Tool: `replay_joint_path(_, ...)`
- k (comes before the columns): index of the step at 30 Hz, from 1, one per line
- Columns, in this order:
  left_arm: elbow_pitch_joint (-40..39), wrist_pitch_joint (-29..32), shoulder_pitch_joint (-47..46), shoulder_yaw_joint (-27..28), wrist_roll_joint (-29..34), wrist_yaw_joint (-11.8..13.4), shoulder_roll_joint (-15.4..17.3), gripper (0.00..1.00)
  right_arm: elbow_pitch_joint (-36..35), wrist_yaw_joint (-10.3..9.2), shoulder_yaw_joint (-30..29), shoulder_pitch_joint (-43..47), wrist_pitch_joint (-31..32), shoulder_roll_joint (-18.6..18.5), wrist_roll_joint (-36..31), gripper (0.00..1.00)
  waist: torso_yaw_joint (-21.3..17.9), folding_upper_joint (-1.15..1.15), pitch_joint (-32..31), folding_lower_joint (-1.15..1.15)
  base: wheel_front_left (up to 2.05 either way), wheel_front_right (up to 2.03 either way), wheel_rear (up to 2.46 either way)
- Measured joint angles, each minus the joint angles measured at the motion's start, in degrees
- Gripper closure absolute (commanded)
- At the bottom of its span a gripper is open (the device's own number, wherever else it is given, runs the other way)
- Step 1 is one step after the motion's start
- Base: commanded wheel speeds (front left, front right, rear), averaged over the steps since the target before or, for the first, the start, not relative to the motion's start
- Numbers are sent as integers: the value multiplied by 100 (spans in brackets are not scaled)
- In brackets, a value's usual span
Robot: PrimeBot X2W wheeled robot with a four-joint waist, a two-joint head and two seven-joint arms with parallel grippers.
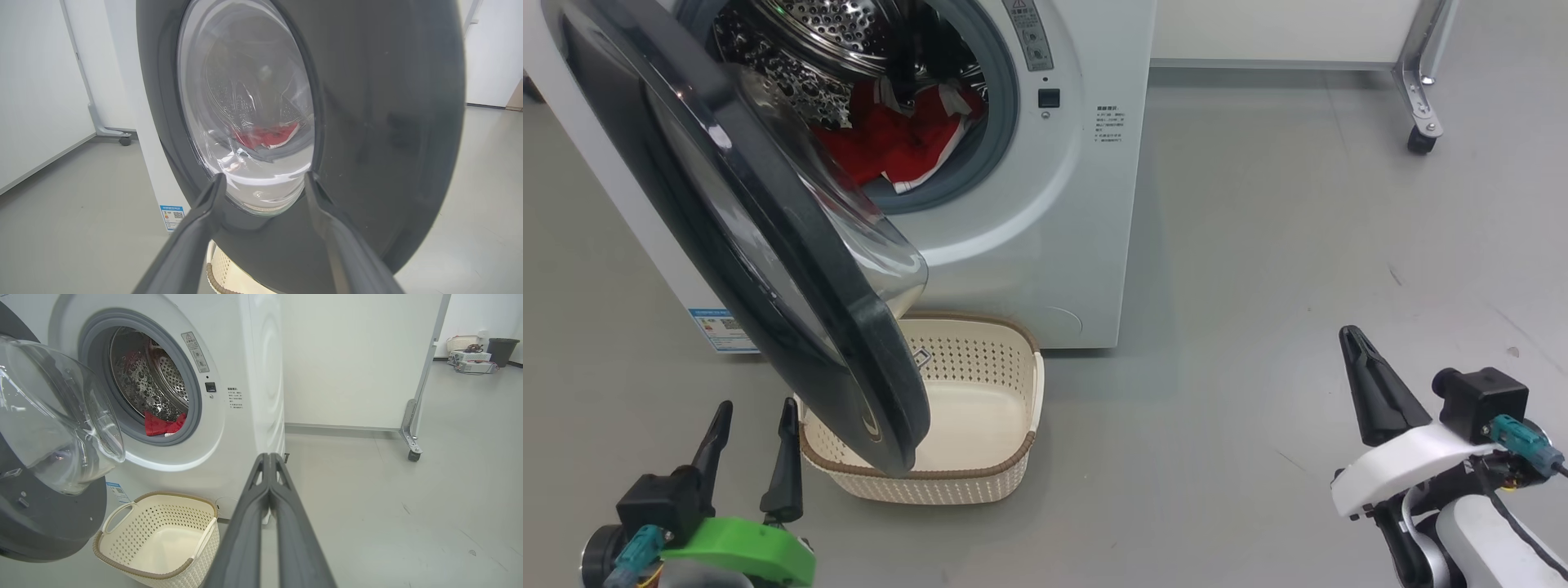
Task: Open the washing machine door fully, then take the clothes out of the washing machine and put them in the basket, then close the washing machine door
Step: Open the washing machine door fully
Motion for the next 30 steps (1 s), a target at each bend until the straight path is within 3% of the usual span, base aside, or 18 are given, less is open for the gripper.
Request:
replay_joint_path(1, -4, -1, 0, 0, 1, 0, 0, 0, 1, -8, -19, 51, -56, 15, -2, 10, -5, 0, 6, 0, 0, 0, 0)
replay_joint_path(2, -5, -1, 1, 0, 1, 0, 0, 0, 1, -33, -40, 88, -86, 40, -9, 0, -8, 0, 12, 0, 0, 0, 0)
replay_joint_path(30, -63, 0, 1, -64, 92, -1, -32, 0, -107, -56, -335, 407, -277, 318, -404, 0, -12, 0, 87, 0, 0, 0, 0)
